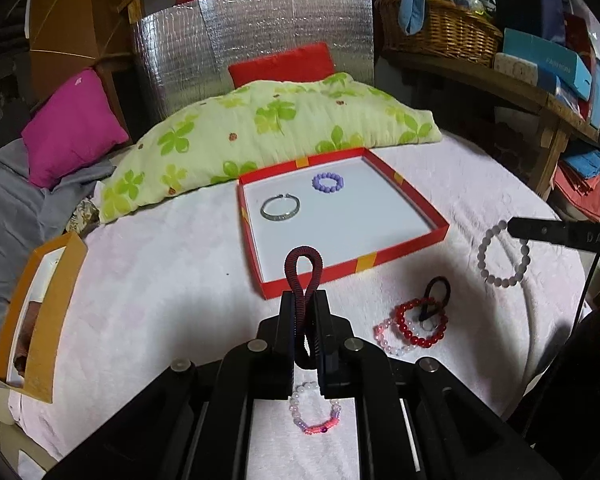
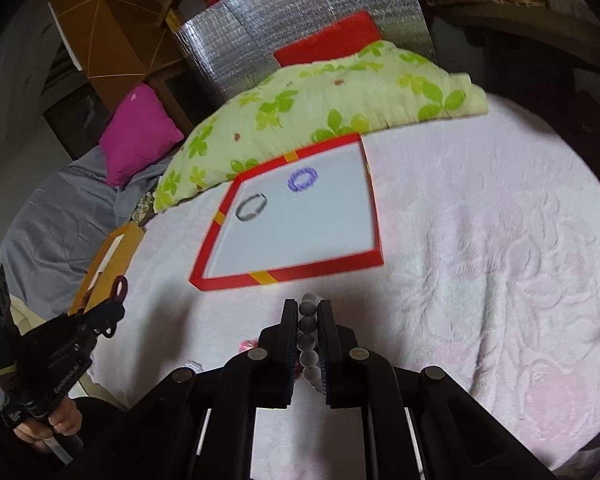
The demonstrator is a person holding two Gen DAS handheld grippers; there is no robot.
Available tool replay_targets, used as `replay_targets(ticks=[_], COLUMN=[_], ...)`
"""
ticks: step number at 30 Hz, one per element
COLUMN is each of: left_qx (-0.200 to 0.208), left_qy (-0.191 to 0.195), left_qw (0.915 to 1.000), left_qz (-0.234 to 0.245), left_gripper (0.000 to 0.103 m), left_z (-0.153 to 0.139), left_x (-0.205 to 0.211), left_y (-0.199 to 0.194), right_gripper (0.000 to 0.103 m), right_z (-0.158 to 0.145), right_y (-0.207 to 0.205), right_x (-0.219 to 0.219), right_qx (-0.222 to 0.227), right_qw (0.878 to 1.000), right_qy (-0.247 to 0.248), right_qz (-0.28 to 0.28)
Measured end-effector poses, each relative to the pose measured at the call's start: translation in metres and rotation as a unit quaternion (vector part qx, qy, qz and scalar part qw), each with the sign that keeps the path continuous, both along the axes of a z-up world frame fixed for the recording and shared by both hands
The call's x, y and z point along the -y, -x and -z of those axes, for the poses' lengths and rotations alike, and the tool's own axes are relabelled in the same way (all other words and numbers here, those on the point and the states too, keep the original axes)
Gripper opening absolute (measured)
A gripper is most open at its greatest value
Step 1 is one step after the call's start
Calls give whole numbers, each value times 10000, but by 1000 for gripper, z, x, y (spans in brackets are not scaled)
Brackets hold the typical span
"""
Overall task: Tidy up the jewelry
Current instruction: 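Carry maroon band with left tool while right tool carries pearl bracelet to lid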
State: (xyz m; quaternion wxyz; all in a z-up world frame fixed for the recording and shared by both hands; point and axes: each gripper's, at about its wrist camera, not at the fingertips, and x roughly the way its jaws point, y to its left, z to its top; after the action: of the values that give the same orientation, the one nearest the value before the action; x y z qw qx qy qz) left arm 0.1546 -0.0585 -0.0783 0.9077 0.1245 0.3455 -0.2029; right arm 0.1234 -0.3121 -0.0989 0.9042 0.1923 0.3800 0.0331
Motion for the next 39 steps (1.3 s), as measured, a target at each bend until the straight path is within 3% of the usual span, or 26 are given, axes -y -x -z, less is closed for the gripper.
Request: replay_targets(ticks=[6, 14, 22, 39], left_qx=[178, 389, 344, 220], left_qy=[151, 215, 271, 503], left_qw=[9997, 9990, 9990, 9974], left_qz=[21, 16, -83, -462], left_gripper=[9, 9, 9, 9], left_z=[-21, -44, -41, -42], left_x=[-9, -21, -26, -32], left_y=[6, 7, -11, -78], right_gripper=[11, 11, 11, 11], right_z=[-41, -67, -79, -87], right_y=[-3, -12, -25, -84], right_x=[-19, -54, -80, -76], right_qx=[111, 157, 295, 494], right_qw=[9994, 9985, 9964, 9955], right_qy=[306, 443, 524, 408], right_qz=[-66, -286, -604, -697])
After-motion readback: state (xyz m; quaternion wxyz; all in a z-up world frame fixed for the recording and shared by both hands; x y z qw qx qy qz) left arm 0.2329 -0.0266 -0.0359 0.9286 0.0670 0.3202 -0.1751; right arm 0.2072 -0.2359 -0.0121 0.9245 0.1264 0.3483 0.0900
